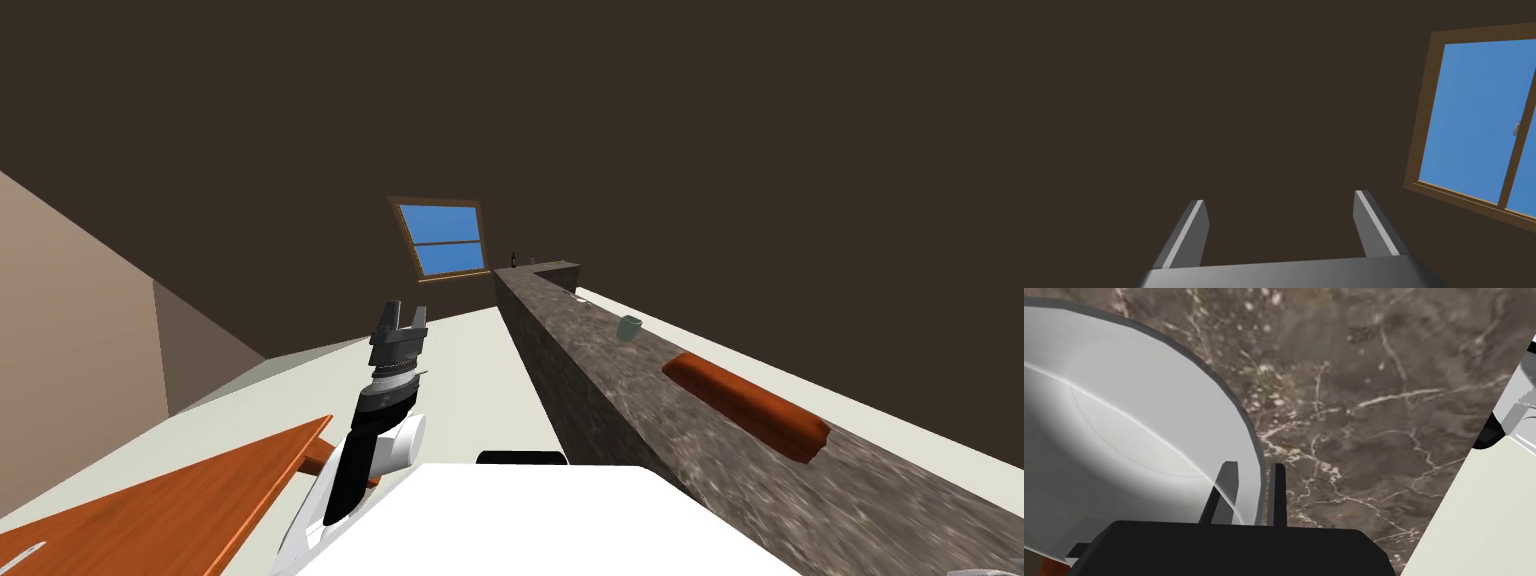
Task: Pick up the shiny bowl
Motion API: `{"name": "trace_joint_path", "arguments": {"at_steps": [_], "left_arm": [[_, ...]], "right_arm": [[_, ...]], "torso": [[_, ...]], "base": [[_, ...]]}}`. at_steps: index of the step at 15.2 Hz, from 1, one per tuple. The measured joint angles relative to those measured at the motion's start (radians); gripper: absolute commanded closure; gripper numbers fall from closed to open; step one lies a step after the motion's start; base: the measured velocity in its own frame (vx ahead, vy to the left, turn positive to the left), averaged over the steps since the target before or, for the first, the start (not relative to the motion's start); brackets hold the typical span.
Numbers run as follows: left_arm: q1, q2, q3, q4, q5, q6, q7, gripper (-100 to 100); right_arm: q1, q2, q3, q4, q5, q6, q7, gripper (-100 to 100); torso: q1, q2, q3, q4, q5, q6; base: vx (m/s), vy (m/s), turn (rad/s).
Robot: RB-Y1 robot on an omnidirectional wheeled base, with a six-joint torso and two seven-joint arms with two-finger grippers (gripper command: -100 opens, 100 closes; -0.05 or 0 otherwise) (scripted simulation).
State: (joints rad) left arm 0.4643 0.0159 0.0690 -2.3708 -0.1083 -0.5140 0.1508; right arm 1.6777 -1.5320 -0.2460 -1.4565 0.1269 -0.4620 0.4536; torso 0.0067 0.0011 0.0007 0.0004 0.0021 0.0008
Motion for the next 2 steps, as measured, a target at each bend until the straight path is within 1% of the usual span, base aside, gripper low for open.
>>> {"name": "trace_joint_path", "arguments": {"at_steps": [1,2], "left_arm": [[0.0,0.0,0.0,0.0,0.0,0.0,0.0,0],[0.0,0.0,0.0,0.0,0.0,0.0,0.0,0]], "right_arm": [[0.015,-0.001,-0.014,0.007,-0.002,-0.012,0.0,100],[0.04,-0.001,-0.038,0.008,-0.005,-0.022,-0.001,100]], "torso": [[0.0,0.0,0.0,0.0,0.0,0.0],[0.001,0.0,0.0,0.0,0.001,0.0]], "base": [[-0.001,0.054,0.009],[-0.002,0.028,-0.002]]}}
